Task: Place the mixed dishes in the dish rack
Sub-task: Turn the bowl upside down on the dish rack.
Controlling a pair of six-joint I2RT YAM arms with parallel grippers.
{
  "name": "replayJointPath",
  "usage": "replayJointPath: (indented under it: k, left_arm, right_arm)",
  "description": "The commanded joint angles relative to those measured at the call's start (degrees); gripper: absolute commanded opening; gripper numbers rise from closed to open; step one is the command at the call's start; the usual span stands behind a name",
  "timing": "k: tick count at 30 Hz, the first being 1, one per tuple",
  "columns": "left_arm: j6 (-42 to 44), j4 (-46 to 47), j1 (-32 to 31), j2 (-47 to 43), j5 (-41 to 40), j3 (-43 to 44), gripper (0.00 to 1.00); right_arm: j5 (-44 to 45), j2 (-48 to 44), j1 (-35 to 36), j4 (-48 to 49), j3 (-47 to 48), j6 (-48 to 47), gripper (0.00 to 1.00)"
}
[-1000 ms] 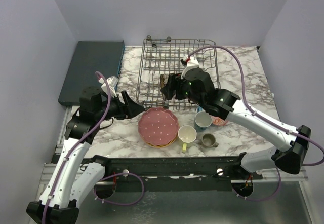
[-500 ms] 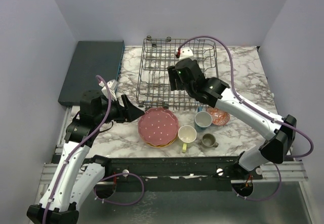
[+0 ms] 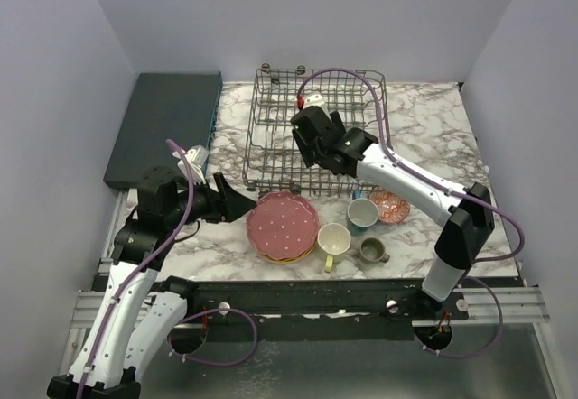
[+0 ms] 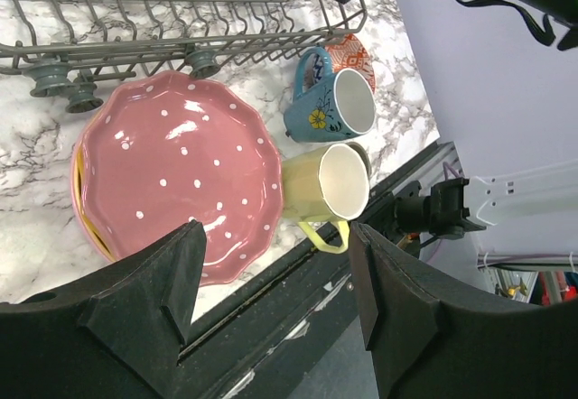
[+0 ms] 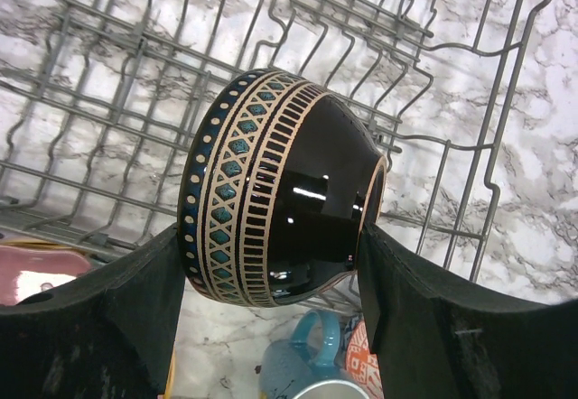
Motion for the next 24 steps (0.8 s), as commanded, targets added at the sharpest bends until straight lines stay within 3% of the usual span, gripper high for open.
replayJointPath:
  k: [1, 13, 24]
  left_arm:
    - [0.11, 0.44, -0.59, -1.26, 1.15, -0.78, 0.71]
    - [0.11, 0.92, -2.07, -1.98, 1.48, -1.19, 0.71]
    - [0.02, 1.08, -3.49, -3.21, 1.24, -1.37, 0.72]
  right_arm:
    - [3.65, 2.66, -1.06, -4.3, 4.72, -0.2, 0.36]
    - [2.57, 12.24, -4.05, -14.27, 10.66, 3.93, 0.35]
    - [2.16, 17.24, -7.03, -16.5, 11.81, 5.0, 0.34]
